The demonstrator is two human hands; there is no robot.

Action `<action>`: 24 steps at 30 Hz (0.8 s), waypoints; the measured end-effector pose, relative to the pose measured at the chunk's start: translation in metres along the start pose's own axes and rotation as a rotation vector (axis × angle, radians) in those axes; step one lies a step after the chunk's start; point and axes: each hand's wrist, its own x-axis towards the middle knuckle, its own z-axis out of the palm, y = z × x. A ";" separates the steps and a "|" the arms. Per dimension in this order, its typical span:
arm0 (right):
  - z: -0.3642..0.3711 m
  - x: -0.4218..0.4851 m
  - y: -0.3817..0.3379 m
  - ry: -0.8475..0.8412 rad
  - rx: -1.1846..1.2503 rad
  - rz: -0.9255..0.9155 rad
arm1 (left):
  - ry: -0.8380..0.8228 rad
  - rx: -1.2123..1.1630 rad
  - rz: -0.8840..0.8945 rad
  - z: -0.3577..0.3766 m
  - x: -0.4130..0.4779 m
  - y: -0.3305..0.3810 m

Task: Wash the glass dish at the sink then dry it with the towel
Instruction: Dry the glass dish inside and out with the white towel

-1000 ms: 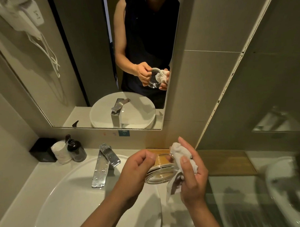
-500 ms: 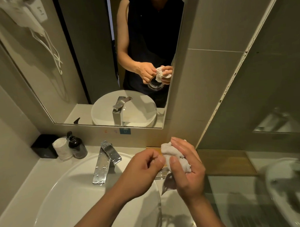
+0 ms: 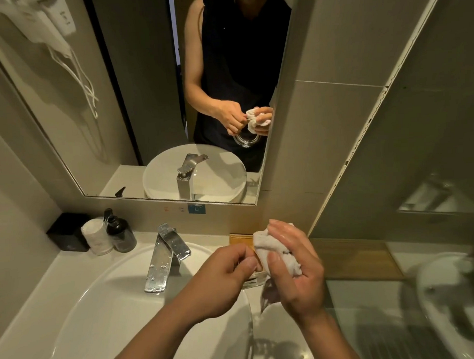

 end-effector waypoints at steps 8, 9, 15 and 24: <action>0.001 -0.010 0.006 0.184 0.278 0.286 | 0.152 -0.406 -0.059 0.010 -0.003 -0.005; 0.001 -0.011 0.007 0.175 0.274 0.281 | 0.145 -0.373 -0.058 0.010 -0.003 -0.006; -0.004 -0.005 0.006 0.040 0.117 0.178 | -0.058 -0.148 -0.084 0.002 0.001 -0.007; 0.026 0.002 -0.002 0.429 0.285 0.431 | 0.302 -0.358 -0.081 0.030 -0.001 0.012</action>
